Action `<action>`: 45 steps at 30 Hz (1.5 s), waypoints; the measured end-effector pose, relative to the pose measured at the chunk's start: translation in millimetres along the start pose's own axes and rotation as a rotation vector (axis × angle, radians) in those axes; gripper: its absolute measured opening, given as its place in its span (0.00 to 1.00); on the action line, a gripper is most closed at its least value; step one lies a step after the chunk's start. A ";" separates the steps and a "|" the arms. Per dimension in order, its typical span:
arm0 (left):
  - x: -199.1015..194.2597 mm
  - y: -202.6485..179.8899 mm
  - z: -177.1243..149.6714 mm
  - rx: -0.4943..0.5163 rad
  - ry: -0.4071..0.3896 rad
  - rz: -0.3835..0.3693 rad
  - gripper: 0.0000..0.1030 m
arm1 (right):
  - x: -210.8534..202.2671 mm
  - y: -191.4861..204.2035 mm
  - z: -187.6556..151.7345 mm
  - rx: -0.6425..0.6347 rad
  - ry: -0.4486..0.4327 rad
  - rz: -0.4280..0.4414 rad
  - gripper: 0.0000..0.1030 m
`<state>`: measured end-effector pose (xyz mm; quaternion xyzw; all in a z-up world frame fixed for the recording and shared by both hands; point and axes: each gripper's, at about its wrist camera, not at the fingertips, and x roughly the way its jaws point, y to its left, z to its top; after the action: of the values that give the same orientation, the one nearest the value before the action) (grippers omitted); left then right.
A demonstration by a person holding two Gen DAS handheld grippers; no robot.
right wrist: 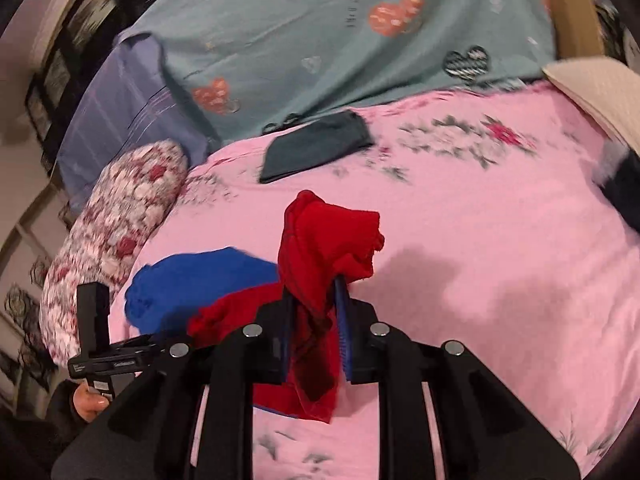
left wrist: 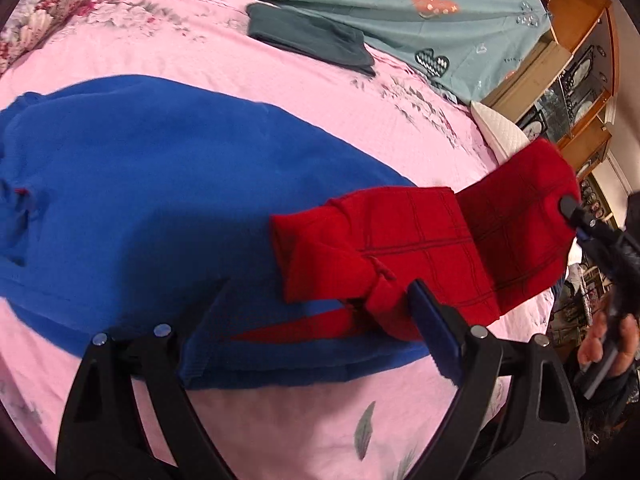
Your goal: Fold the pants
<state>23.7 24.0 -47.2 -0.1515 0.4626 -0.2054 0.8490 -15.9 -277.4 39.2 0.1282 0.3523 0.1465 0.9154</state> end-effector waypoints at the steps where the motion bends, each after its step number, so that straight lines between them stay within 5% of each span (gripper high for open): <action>1: -6.7 3.5 -1.2 -0.005 -0.014 0.011 0.86 | 13.6 27.7 4.3 -0.065 0.026 0.021 0.19; 5: -39.9 25.2 -8.8 -0.042 -0.078 0.077 0.86 | 96.9 118.4 -9.5 -0.325 0.193 0.032 0.24; 8: -64.0 50.7 -18.7 -0.096 -0.110 0.123 0.87 | 152.3 152.6 -53.4 -0.551 0.347 -0.031 0.49; 9: -71.9 60.5 -22.3 -0.118 -0.122 0.137 0.86 | 156.3 159.4 -67.6 -0.643 0.332 -0.080 0.57; 12: -82.7 80.5 -26.8 -0.170 -0.134 0.148 0.86 | 141.1 166.5 -83.7 -0.764 0.270 -0.118 0.58; 19: -74.8 76.7 -21.2 -0.165 -0.136 0.109 0.87 | 96.6 148.6 -61.3 -0.673 0.150 -0.102 0.59; 26: -68.4 69.8 -19.8 -0.151 -0.127 0.094 0.87 | 150.6 149.2 -73.1 -0.685 0.308 -0.122 0.57; 28: -68.1 71.4 -20.1 -0.158 -0.128 0.093 0.87 | 154.9 143.1 -66.3 -0.613 0.311 -0.091 0.32; 33: -67.2 73.8 -19.7 -0.159 -0.127 0.086 0.87 | 134.7 111.6 -31.0 -0.393 0.252 0.001 0.22; 37: -66.2 76.3 -17.9 -0.162 -0.131 0.079 0.87 | 93.1 91.0 -5.9 -0.272 0.091 -0.035 0.22; 40: -64.5 76.1 -16.6 -0.159 -0.130 0.078 0.87 | 91.3 120.2 -2.4 -0.374 0.006 -0.121 0.27; 41: -64.0 75.8 -16.1 -0.158 -0.131 0.079 0.87 | 105.0 129.0 -6.9 -0.407 0.045 -0.132 0.32; 42: -64.2 75.5 -16.1 -0.157 -0.132 0.081 0.87 | 127.5 138.7 -15.3 -0.438 0.123 -0.117 0.47; 45: -68.2 75.7 -16.2 -0.156 -0.143 0.094 0.87 | 180.7 152.4 -49.2 -0.488 0.308 -0.036 0.58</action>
<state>-7.5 122.0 -40.2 -0.2095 0.4222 -0.1174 0.8741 51.4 -65.3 -54.4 -0.1259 0.4438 0.2284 0.8573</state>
